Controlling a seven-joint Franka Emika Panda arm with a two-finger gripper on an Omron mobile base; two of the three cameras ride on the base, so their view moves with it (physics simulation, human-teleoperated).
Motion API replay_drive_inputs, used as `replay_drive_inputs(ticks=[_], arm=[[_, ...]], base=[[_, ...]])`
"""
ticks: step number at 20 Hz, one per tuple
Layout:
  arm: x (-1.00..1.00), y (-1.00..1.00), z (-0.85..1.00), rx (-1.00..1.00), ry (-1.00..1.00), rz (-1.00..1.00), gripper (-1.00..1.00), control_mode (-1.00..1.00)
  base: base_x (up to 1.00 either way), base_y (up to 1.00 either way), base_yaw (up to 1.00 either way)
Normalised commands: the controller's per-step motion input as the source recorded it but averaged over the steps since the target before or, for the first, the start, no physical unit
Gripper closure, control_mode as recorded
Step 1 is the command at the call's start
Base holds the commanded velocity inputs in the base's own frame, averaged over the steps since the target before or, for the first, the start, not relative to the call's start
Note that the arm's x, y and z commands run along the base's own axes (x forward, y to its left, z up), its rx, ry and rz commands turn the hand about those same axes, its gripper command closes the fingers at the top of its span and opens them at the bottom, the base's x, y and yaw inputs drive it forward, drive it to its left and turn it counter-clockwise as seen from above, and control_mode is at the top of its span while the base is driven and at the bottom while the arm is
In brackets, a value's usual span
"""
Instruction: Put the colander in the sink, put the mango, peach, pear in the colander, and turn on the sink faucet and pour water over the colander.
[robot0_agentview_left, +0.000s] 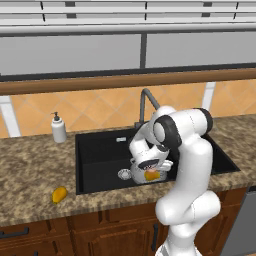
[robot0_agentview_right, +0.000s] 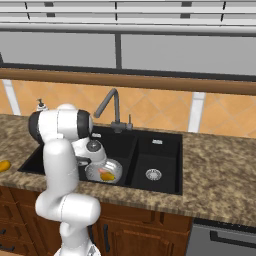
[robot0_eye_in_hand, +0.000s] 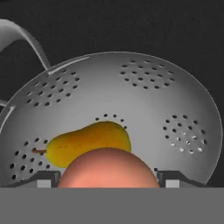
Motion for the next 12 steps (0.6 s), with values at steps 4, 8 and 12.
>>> replay_drive_inputs(ticks=[4,8,12], arm=[[-0.04,0.00,-0.50,0.01,-0.05,-0.10,1.00,-1.00],[-0.09,0.00,-0.40,0.00,-0.09,-0.10,-1.00,-1.00],[-0.35,0.00,-0.27,0.02,-0.17,-0.06,-1.00,-1.00]], base=[[0.00,0.00,0.00],[0.00,0.00,0.00],[0.00,0.00,0.00]])
